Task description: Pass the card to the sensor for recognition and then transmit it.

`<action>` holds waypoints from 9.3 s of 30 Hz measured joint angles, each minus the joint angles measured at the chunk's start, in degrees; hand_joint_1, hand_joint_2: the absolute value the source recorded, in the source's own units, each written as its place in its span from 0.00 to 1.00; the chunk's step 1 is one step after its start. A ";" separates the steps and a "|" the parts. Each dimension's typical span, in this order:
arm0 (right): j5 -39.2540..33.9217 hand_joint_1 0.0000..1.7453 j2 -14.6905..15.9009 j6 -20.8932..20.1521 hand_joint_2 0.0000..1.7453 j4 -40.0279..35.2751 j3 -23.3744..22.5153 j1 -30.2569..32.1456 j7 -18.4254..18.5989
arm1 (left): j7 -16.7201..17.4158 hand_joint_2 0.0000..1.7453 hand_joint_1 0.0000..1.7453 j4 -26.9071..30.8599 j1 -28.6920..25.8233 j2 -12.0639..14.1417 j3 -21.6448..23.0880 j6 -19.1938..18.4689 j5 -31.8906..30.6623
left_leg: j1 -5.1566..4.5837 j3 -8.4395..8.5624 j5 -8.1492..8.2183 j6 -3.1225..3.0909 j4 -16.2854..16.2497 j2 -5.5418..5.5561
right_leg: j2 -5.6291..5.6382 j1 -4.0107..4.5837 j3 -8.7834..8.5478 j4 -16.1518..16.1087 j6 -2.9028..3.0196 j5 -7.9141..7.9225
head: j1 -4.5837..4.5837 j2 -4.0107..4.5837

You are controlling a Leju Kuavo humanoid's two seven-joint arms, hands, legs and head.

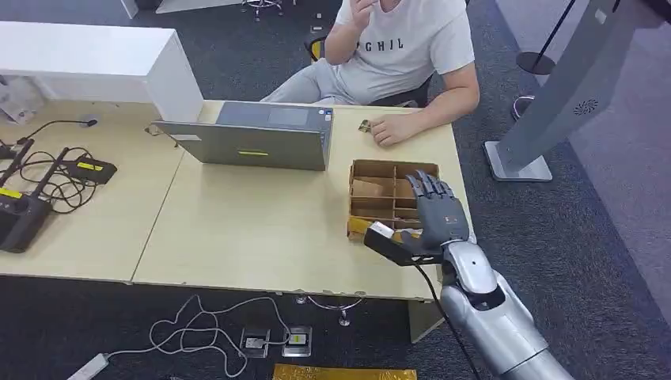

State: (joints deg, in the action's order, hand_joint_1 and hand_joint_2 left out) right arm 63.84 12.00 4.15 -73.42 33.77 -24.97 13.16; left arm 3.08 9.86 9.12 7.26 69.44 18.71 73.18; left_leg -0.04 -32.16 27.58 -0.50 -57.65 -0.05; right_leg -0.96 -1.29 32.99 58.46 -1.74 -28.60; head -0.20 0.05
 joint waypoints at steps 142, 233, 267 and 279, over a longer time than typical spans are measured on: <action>2.49 1.00 -1.14 -7.82 1.00 0.83 1.24 0.60 3.52 | -0.22 0.00 0.00 0.00 0.01 0.28 0.00 -0.11 0.00 | 0.01 0.01 0.00 0.00 0.00 -0.01 | 0.01 0.00 0.01 0.00 0.00 0.00 | 0.02 0.02; 5.62 1.00 1.31 -0.22 1.00 -13.20 -7.37 -1.05 -2.36 | -0.37 0.00 0.00 0.00 0.27 0.24 2.49 -1.27 -2.95 | 0.02 -0.01 0.00 0.01 0.00 -0.02 | 0.02 0.02 0.03 0.00 0.01 0.00 | 0.00 0.02; 5.70 0.00 7.06 11.58 1.00 -8.39 -11.54 -4.05 -7.72 | -1.79 0.00 0.00 0.00 0.27 0.22 2.62 -1.38 -2.71 | 0.03 0.00 -0.02 0.03 -0.01 0.00 | 0.02 0.02 0.02 0.00 0.01 0.00 | 0.00 0.00; 4.26 0.00 8.26 18.04 1.00 -5.33 -12.07 -6.39 -9.49 | -1.27 0.00 0.00 0.00 0.28 0.22 2.62 -1.05 -2.36 | 0.02 0.00 -0.02 0.03 -0.01 -0.01 | 0.03 0.01 0.04 0.00 0.00 0.00 | 0.00 0.02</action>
State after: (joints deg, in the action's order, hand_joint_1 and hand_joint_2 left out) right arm 68.10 20.26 22.19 -78.75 21.70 -31.37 3.67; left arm 1.81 9.86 9.40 7.47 72.06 17.66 70.82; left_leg -0.02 -32.16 27.56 -0.48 -57.66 -0.07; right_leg -0.93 -1.28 33.03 58.46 -1.74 -28.60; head -0.20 0.07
